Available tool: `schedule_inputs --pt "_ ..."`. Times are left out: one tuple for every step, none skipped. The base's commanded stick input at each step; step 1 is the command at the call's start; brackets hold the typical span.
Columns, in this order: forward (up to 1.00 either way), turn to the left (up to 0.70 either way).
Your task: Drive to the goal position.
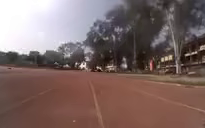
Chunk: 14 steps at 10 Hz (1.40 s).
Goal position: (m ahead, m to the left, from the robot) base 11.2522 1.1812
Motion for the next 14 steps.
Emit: schedule_inputs --pt "0.70 0.00" --pt "0.70 0.00" --pt "0.70 0.00" --pt "0.70 0.00" --pt "0.70 0.00" --pt "0.70 0.00" --pt "0.70 0.00" --pt "0.70 0.00" --pt "0.70 0.00" --pt "0.70 0.00" --pt "0.70 0.00" --pt "0.70 0.00" --pt "0.70 0.00" --pt "0.70 0.00"
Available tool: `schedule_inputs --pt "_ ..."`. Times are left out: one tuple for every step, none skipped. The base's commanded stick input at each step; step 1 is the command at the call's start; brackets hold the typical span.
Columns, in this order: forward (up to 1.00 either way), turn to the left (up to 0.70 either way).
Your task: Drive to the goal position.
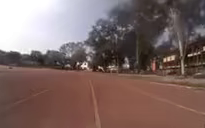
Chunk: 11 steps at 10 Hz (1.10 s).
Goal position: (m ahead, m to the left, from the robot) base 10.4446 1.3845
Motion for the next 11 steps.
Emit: schedule_inputs --pt "0.70 0.00" --pt "0.70 0.00" --pt "0.70 0.00" --pt "0.70 0.00" --pt "0.70 0.00" --pt "0.70 0.00" --pt "0.70 0.00" --pt "0.70 0.00" --pt "0.70 0.00" --pt "0.70 0.00" --pt "0.70 0.00"
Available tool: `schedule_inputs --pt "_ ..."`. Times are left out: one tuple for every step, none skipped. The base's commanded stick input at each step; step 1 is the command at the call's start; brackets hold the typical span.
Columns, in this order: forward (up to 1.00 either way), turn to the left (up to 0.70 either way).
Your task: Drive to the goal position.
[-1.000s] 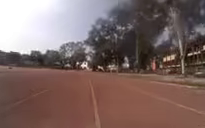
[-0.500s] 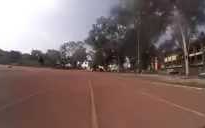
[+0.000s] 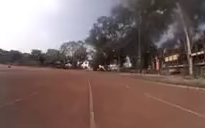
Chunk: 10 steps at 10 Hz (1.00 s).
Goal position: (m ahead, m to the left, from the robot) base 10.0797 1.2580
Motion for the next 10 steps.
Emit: schedule_inputs --pt "0.70 0.00" --pt "0.70 0.00" --pt "0.70 0.00" --pt "0.70 0.00" --pt "0.70 0.00" --pt "0.70 0.00" --pt "0.70 0.00" --pt "0.70 0.00" --pt "0.70 0.00" --pt "0.70 0.00"
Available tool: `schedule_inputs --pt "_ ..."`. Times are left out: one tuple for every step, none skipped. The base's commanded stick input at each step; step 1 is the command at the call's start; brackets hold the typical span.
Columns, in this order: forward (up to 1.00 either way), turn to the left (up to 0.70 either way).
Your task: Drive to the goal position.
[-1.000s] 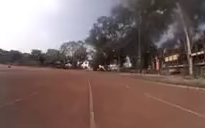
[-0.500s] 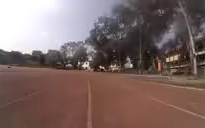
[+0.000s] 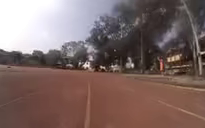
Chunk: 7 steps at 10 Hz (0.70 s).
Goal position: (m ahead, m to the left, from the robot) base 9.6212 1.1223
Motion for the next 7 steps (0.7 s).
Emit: schedule_inputs --pt "0.70 0.00" --pt "0.70 0.00" --pt "0.70 0.00" --pt "0.70 0.00" --pt "0.70 0.00" --pt "0.70 0.00" --pt "0.70 0.00"
